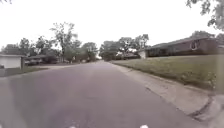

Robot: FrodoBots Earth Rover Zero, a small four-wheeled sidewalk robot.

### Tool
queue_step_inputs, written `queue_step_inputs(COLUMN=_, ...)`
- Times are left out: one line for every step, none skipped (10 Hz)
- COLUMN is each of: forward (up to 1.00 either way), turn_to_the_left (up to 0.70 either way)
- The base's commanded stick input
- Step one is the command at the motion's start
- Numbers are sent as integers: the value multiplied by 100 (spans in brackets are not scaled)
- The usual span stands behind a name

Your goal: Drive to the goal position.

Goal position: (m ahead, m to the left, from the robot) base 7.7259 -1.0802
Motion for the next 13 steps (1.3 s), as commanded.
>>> queue_step_inputs(forward=100, turn_to_the_left=0)
queue_step_inputs(forward=100, turn_to_the_left=0)
queue_step_inputs(forward=100, turn_to_the_left=0)
queue_step_inputs(forward=100, turn_to_the_left=0)
queue_step_inputs(forward=100, turn_to_the_left=0)
queue_step_inputs(forward=100, turn_to_the_left=0)
queue_step_inputs(forward=100, turn_to_the_left=0)
queue_step_inputs(forward=100, turn_to_the_left=0)
queue_step_inputs(forward=100, turn_to_the_left=0)
queue_step_inputs(forward=100, turn_to_the_left=0)
queue_step_inputs(forward=100, turn_to_the_left=0)
queue_step_inputs(forward=100, turn_to_the_left=0)
queue_step_inputs(forward=100, turn_to_the_left=0)
